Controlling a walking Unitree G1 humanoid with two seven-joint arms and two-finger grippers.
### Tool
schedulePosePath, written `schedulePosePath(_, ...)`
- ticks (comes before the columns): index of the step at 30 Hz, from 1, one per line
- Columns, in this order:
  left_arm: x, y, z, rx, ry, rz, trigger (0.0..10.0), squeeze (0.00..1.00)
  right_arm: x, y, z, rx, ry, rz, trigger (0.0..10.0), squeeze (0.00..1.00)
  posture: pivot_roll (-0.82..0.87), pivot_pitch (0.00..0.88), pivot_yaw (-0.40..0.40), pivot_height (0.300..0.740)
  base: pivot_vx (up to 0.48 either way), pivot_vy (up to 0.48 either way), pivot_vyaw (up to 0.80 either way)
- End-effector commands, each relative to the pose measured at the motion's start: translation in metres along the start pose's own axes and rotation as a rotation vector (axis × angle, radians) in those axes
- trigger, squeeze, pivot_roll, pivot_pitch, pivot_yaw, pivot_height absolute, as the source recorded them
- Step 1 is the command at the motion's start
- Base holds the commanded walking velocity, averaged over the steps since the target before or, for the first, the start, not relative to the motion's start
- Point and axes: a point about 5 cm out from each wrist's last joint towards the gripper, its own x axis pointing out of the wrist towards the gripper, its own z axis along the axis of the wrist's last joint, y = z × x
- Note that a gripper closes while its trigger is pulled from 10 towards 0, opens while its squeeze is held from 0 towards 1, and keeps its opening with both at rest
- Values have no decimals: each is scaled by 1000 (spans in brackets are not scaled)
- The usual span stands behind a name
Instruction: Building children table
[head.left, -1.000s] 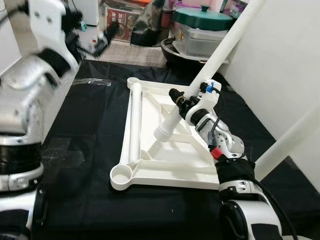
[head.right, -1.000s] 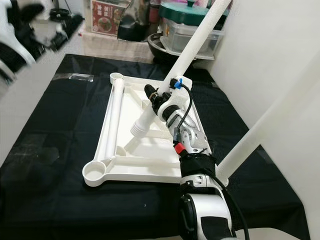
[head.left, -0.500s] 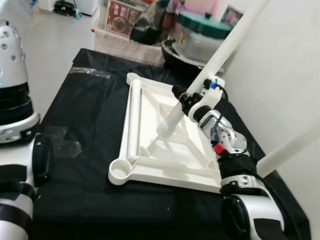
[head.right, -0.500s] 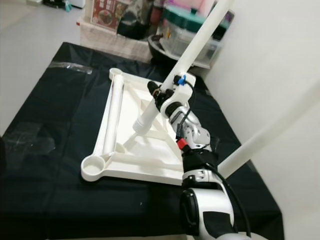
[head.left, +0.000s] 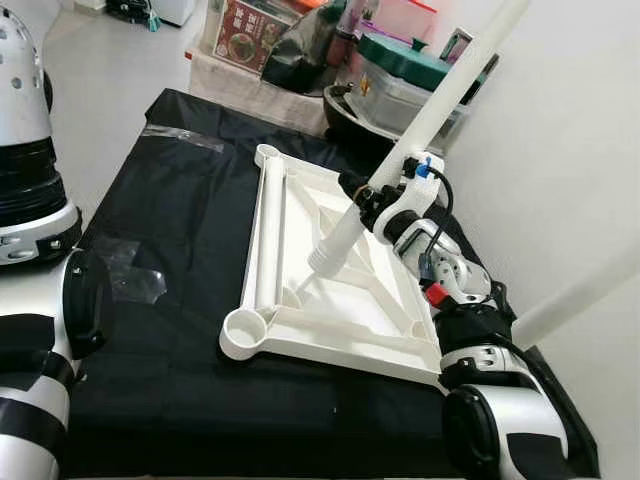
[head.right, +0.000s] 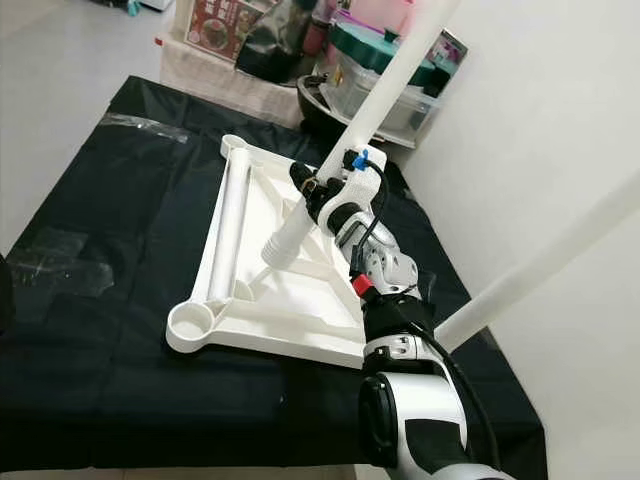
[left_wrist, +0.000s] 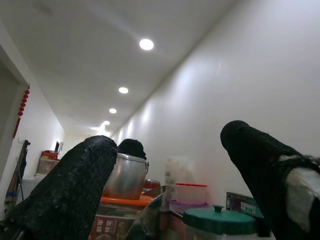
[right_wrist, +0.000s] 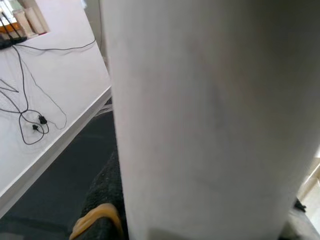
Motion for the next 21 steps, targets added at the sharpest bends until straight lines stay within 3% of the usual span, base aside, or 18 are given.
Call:
schedulePosePath(1,8,-15,-3,6,16,-60,10000,0,-4,-11,7,-16,-17,-26,0,0,164,0,-397,740,0,0,0)
schedulePosePath(3,8,-13,-8,26,33,-50,10000,0,-4,-11,8,-18,-18,-26,0,0,162,0,-383,740,0,0,0)
schedulePosePath(4,0,-3,-24,15,83,-17,10000,0,-3,-9,9,-19,-24,-26,0,0,105,0,-262,740,0,0,0)
schedulePosePath(6,0,-3,-24,15,83,-17,10000,0,-3,-9,9,-19,-24,-26,0,0,105,0,-262,740,0,0,0)
schedulePosePath(9,-45,10,-63,0,219,51,10000,0,-6,-9,9,-26,-43,-39,0,0,96,0,-251,740,0,0,0)
schedulePosePath(10,-45,10,-63,0,219,51,10000,0,-6,-9,9,-26,-43,-39,0,0,96,0,-251,740,0,0,0)
schedulePosePath(11,-58,12,-73,4,248,69,10000,0,-7,-9,9,-32,-51,-42,0,0,88,0,-242,740,0,0,0)
schedulePosePath(14,-65,13,-78,7,263,79,10000,0,-7,-9,9,-37,-56,-42,0,0,88,0,-242,740,0,0,0)
schedulePosePath(15,-81,13,-87,23,286,95,10000,0,-8,-9,9,-39,-64,-44,0,0,83,0,-232,740,0,0,0)
schedulePosePath(16,-81,13,-87,23,286,95,10000,0,-8,-9,9,-39,-64,-44,0,0,83,0,-232,740,0,0,0)
schedulePosePath(17,-98,12,-98,57,320,109,10000,0,-9,-9,9,-45,-72,-46,0,0,85,0,-226,740,0,0,0)
schedulePosePath(18,-98,12,-98,57,320,109,10000,0,-9,-9,9,-45,-72,-46,0,0,85,0,-226,740,0,0,0)
schedulePosePath(19,-114,12,-107,79,351,133,10000,0,-11,-10,10,-48,-83,-47,0,0,85,0,-221,740,0,0,0)
schedulePosePath(20,-114,12,-107,79,351,133,10000,0,-11,-10,10,-48,-83,-47,0,0,85,0,-221,740,0,0,0)
schedulePosePath(21,-141,4,-126,80,415,132,10000,0,-12,-9,14,-64,-114,-43,0,0,86,0,-211,740,0,0,0)
